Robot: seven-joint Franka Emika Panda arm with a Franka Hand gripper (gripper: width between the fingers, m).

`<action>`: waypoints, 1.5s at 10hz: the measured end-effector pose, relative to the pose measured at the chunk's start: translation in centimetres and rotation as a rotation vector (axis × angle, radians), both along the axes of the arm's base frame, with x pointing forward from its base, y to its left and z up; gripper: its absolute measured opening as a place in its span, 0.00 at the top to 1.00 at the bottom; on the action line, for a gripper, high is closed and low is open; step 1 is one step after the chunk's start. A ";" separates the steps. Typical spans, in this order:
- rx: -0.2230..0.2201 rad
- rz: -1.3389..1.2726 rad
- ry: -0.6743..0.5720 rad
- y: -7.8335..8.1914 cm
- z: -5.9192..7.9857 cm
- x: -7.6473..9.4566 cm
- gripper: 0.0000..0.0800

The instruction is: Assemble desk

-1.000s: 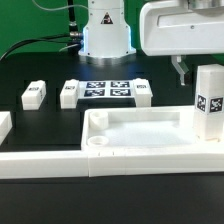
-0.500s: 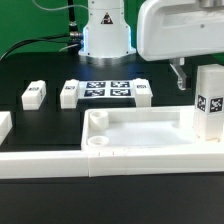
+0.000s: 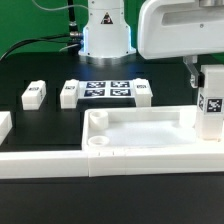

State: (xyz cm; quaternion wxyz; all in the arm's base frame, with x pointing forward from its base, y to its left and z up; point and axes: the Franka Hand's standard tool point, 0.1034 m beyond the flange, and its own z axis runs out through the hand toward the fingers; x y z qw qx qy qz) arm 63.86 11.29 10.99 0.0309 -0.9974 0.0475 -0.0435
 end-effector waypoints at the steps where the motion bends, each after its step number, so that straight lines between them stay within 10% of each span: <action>1: 0.008 -0.079 0.005 -0.1 0.0 0.0 0.64; 9: 0.115 -1.197 0.101 0.3 -0.2 0.0 0.64; 15: 0.085 -0.592 0.043 -0.8 -0.2 0.3 0.19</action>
Offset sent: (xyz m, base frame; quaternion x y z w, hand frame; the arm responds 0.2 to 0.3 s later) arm 0.0092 0.0060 0.0000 -0.0080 -0.0126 0.4237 0.9057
